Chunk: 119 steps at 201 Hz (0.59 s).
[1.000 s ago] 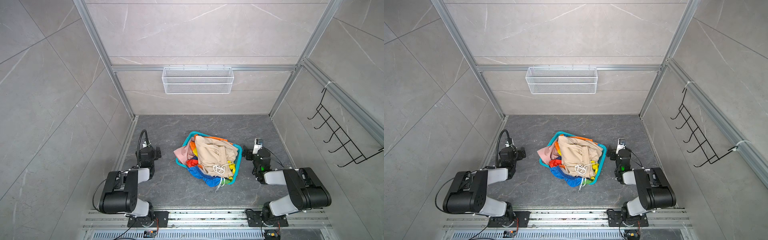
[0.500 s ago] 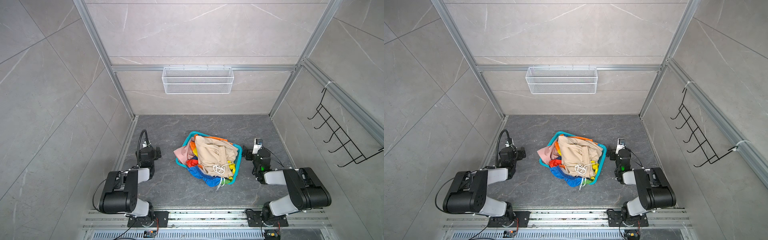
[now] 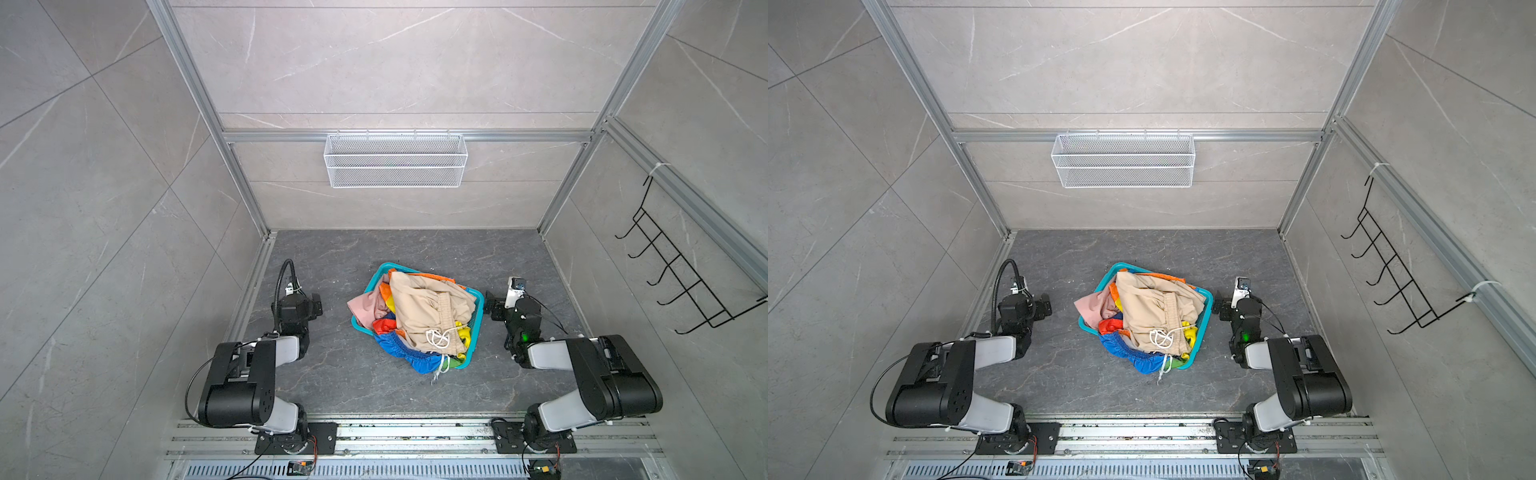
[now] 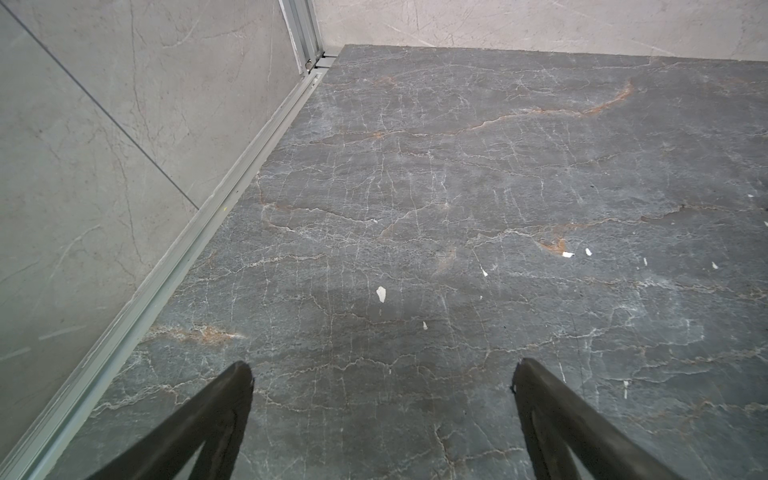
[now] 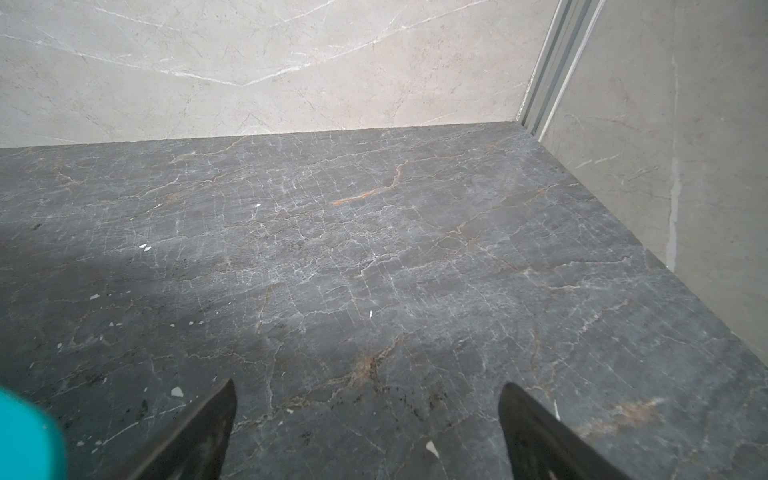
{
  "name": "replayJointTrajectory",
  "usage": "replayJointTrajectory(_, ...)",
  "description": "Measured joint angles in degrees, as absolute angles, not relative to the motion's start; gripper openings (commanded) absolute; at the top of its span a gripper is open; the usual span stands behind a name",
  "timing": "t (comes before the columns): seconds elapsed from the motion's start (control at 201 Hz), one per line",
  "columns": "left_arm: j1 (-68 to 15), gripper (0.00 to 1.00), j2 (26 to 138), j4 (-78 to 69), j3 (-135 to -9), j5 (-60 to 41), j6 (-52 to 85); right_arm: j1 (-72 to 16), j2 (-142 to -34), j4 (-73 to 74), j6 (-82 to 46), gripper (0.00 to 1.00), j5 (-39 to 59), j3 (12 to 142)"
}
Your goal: Fold and stack the shorts
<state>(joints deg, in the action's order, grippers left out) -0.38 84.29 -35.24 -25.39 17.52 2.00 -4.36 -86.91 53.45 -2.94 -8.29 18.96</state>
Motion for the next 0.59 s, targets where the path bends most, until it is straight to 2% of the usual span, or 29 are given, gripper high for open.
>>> replayJointTrajectory(0.135, -0.4, 1.0, 81.8, -21.6, -33.5, 20.6, 2.3, -5.1, -84.3, 50.2, -3.4, 0.99, -13.9, 19.0)
replayJointTrajectory(0.274, -0.3, 1.0, 74.4, -12.9, -38.2, 24.3, 4.2, -6.7, -72.7, 38.1, -5.0, 0.99, -18.8, 21.8)
replayJointTrajectory(0.399, -0.3, 1.0, 68.2, -2.1, -41.2, 26.2, 10.4, -6.9, -64.3, 20.6, -11.5, 0.99, -22.0, 31.9)
replayJointTrajectory(0.508, -0.3, 1.0, 61.8, 7.0, -42.7, 25.3, 18.5, -6.8, -62.6, 7.0, -21.9, 0.99, -25.5, 41.6)
replayJointTrajectory(0.593, -0.3, 1.0, 55.6, 12.8, -42.7, 22.4, 25.4, -6.5, -62.6, -0.8, -26.1, 0.99, -22.9, 45.7)
